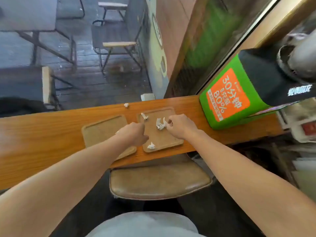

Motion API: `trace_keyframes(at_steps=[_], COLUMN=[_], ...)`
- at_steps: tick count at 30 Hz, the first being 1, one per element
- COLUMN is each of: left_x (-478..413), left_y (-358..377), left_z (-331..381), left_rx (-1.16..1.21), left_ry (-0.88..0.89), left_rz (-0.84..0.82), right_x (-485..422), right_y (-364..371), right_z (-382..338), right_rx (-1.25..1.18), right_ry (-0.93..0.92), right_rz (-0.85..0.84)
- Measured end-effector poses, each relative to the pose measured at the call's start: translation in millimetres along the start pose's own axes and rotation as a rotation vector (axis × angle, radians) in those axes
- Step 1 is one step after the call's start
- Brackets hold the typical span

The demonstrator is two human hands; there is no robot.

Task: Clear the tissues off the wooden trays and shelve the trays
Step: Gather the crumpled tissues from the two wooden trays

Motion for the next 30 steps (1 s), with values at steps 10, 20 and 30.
trace_keyframes(at_steps=[10,20,30], left_x=[-37.9,-58.9,-60.1], left_y=[46.3,77.0,86.1], left_z=[32.7,64.2,51.6], left_rx=[0.142,0.171,0.233], left_ry=[-0.088,-0.066,-0.060], left_rz=[0.187,0.308,0.321], right_x=[-32.1,-47.5,-33.9], right_y=[61.5,95.5,112.0], right_z=[50.5,62.1,65.1], right_rx=[-0.092,-0.149,-0.146], right_ry=[-0.024,-0.051,-0.049], right_rz=[0.001,0.069,0.094])
Point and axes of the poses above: each hand's wrist, its own x-axis away from the middle knuckle, its own y-axis out of the palm, z = x × y, the point moved 7 cm from there along -x, towards the middle knuckle, and after that the axes turned 14 degrees about z, right-handed, at the moved point
